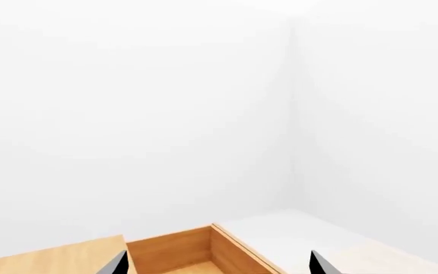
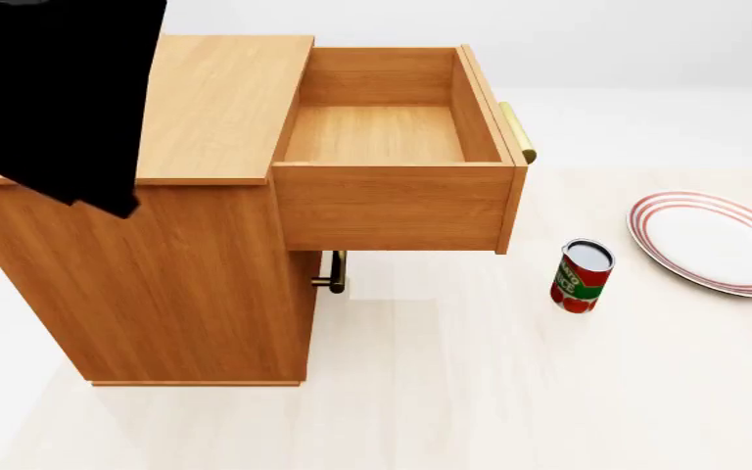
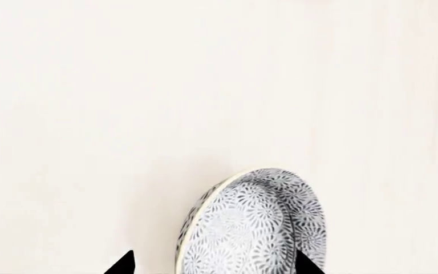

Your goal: Put the bowl in the top drawer of the cabinet.

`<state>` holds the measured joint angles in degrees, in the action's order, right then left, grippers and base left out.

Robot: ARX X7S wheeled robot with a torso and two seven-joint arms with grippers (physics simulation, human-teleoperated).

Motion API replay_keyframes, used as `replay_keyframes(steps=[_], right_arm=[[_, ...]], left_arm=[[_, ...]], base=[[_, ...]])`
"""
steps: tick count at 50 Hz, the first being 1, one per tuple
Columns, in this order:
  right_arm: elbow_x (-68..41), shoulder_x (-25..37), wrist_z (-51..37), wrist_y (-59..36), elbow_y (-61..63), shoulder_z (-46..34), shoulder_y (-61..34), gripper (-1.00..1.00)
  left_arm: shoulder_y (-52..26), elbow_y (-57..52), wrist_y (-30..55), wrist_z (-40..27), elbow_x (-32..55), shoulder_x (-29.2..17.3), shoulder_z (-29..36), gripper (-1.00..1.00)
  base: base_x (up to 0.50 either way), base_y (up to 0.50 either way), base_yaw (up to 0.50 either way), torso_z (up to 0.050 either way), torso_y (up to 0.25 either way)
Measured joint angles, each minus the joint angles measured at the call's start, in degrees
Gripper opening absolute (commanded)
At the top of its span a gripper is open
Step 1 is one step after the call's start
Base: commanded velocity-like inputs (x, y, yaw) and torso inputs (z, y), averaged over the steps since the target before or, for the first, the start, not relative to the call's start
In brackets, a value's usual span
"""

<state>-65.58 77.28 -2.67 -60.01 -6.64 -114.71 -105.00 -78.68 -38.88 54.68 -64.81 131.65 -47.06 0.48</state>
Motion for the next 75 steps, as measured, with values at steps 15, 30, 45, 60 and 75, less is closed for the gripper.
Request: replay_keyframes(steps=[15, 30, 45, 60, 75], right_arm=[[-1.4, -0.8, -0.8, 5.0, -1.9, -0.8, 4.8, 1.0], [-3.6, -2.4, -2.5, 11.2, -5.4, -1.4, 10.9, 1.0], [-6.1, -4.5, -3.9, 16.5, -9.6, -1.9, 17.1, 1.0], [-7.1, -5.4, -4.7, 19.3, -12.1, -2.3, 21.0, -1.0], [-6.8, -3.5, -5.6, 18.5, -10.3, -2.0, 20.2, -1.0]], left_arm=[[1.2, 0.1, 0.7, 1.7, -2.1, 0.9, -0.2, 1.0], [1.5, -0.1, 0.4, 2.0, -2.6, 1.2, 0.2, 1.0], [0.5, -0.7, -0.5, 1.9, -2.1, 1.5, 0.7, 1.0], [-1.3, -2.4, -3.2, 1.8, 0.4, 1.8, -0.1, 1.0], [-2.3, -3.8, -5.6, 1.1, 2.4, 0.6, -2.1, 1.0]], base=[[0.0, 0.0, 0.0, 0.0, 0.0], [0.0, 0.0, 0.0, 0.0, 0.0], [0.0, 0.0, 0.0, 0.0, 0.0], [0.0, 0.0, 0.0, 0.0, 0.0], [0.0, 0.0, 0.0, 0.0, 0.0]])
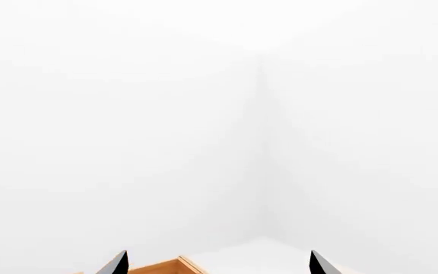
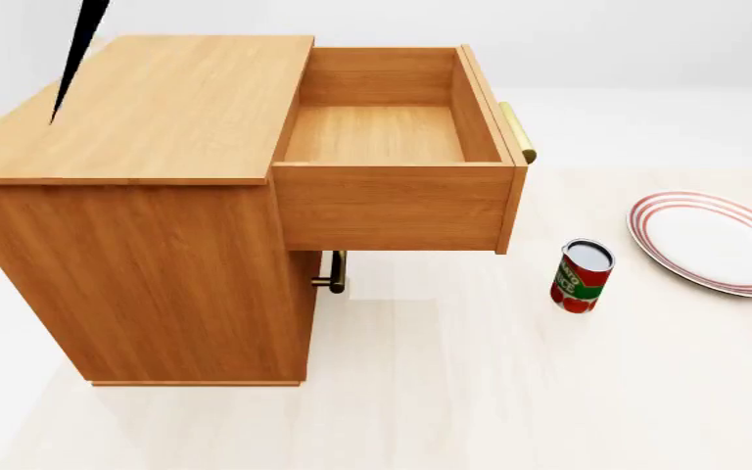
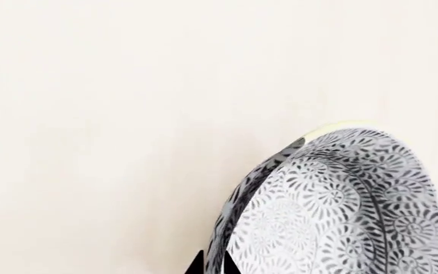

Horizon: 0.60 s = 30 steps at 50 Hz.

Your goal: Put the bowl in the top drawer of the cabinet.

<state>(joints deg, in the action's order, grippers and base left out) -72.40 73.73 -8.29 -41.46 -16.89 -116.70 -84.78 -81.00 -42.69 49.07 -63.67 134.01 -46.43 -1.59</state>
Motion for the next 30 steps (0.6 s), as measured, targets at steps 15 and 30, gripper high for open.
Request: replay_keyframes(steps=[15, 30], right_arm=[[3.1, 6.3, 0.3, -7.2, 9.3, 2.6, -7.1, -1.0], [14.2, 13.6, 7.9, -21.9, 23.5, 9.9, -17.4, -1.0]], left_arm=[[0.8, -0.9, -1.4, -0.2, 1.3, -2.4, -3.6, 1.0], [3.0, -1.8, -2.2, 0.4, 2.0, -3.9, -7.7, 1.0]], base=[[0.0, 0.0, 0.0, 0.0, 0.0], [0.0, 0.0, 0.0, 0.0, 0.0]])
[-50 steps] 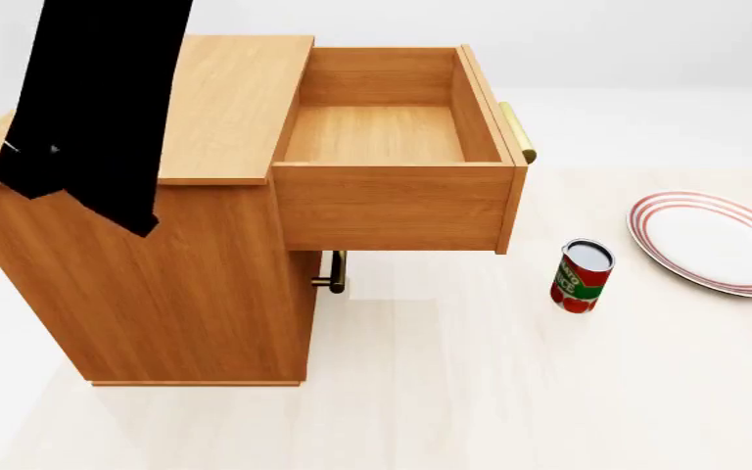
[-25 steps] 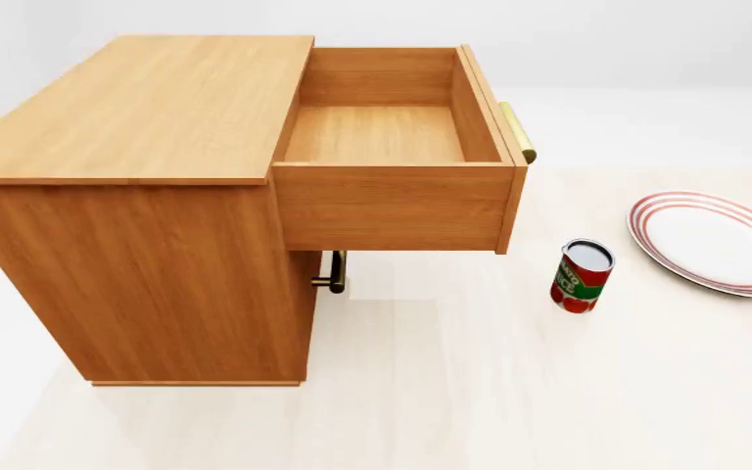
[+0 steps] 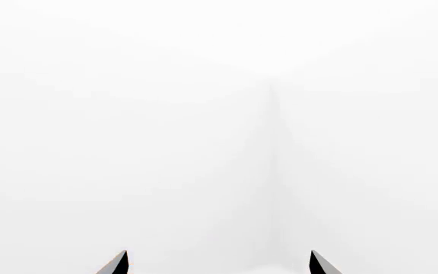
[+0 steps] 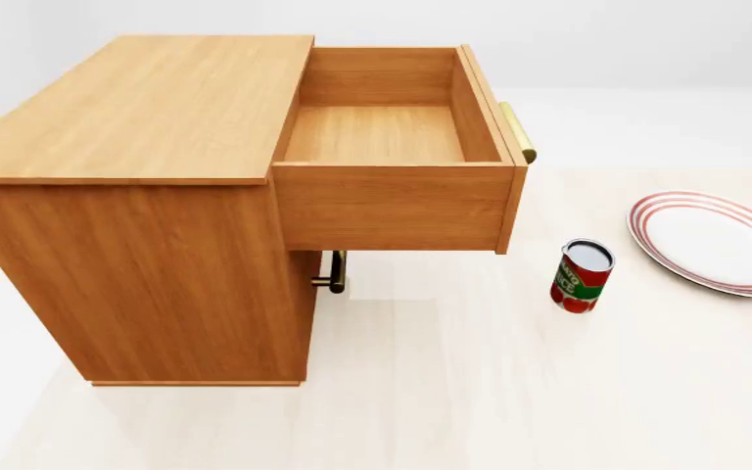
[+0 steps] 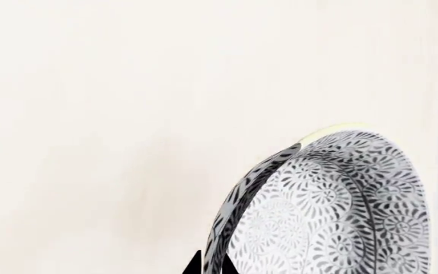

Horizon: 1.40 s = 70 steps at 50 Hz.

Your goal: Put the bowl in the top drawer of the cabinet.

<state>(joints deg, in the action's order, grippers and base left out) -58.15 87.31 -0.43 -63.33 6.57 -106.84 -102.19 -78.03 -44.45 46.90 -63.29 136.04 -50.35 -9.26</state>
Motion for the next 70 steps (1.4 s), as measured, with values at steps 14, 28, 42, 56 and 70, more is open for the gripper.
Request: replay_keyframes(steps=[14, 28, 42, 56, 70], right_arm=[[13.4, 0.7, 13.4, -11.4, 11.7, 7.0, -7.0, -1.0], [27.1, -6.1, 30.9, -17.4, 18.3, 8.5, -16.5, -1.0], [37.7, -13.8, 44.9, -14.4, 16.0, 7.1, -25.6, -1.0], [42.8, -25.3, 55.8, 0.8, 0.3, 9.7, -28.9, -1.0], [43.8, -34.2, 65.7, 17.0, -14.7, 13.5, -29.4, -1.0]], left_arm=[[3.4, -0.5, 0.3, 1.1, -0.6, -0.5, -4.7, 1.0], [5.7, -1.0, 0.0, 1.4, -0.5, -1.3, -8.7, 1.0], [7.0, -1.3, -0.4, 1.8, 0.1, -1.4, -10.7, 1.0], [6.4, -0.7, -0.4, 2.9, -0.2, -1.2, -9.9, 1.0], [4.8, -0.1, -0.4, 3.6, -0.6, -1.2, -8.1, 1.0]], base=[[0.0, 0.0, 0.0, 0.0, 0.0], [0.0, 0.0, 0.0, 0.0, 0.001], [0.0, 0.0, 0.0, 0.0, 0.0], [0.0, 0.0, 0.0, 0.0, 0.001], [0.0, 0.0, 0.0, 0.0, 0.001]])
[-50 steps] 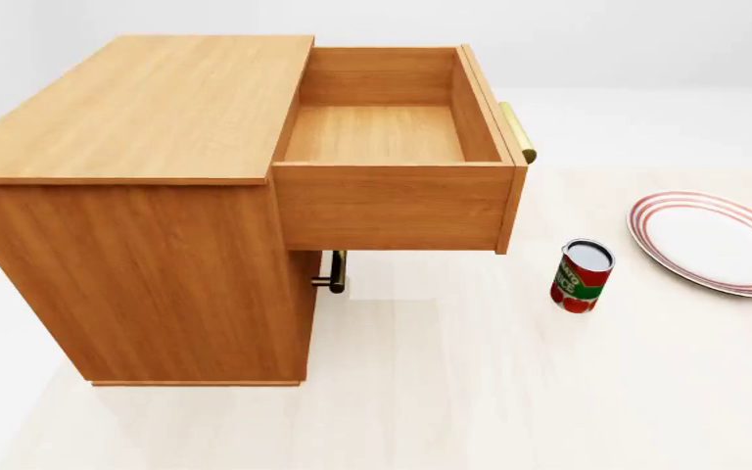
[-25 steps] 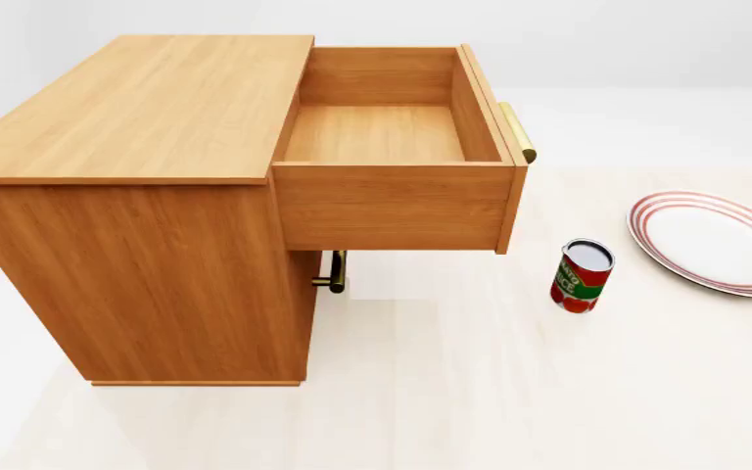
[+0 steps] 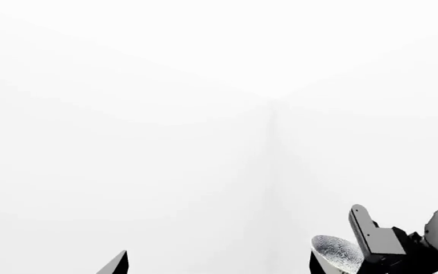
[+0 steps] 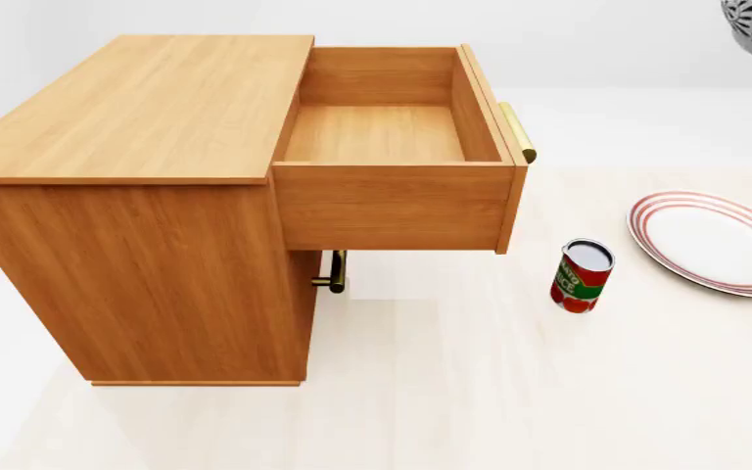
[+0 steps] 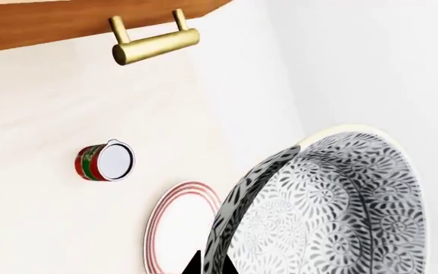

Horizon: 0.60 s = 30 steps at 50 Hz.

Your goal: Put the bowl in the top drawer of the cabinet.

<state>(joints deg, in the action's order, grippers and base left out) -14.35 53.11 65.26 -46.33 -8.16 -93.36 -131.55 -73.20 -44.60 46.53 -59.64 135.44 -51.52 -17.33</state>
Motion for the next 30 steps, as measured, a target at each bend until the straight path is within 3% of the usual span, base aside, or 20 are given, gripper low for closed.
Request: replay_keyframes(steps=[17, 30], right_arm=[[0.1, -14.3, 11.7, 21.8, -24.7, 3.5, 0.1, -1.0], [-0.8, -22.1, 20.8, 26.9, -35.4, 2.6, -1.9, -1.0]], left_arm=[[-2.9, 0.4, -0.7, 0.1, 0.5, -0.8, 2.4, 1.0], [-3.4, 0.1, -1.3, 0.1, 1.2, -1.4, 2.2, 1.0]], base=[[0.0, 0.0, 0.0, 0.0, 0.0], [0.0, 0.0, 0.0, 0.0, 0.001]])
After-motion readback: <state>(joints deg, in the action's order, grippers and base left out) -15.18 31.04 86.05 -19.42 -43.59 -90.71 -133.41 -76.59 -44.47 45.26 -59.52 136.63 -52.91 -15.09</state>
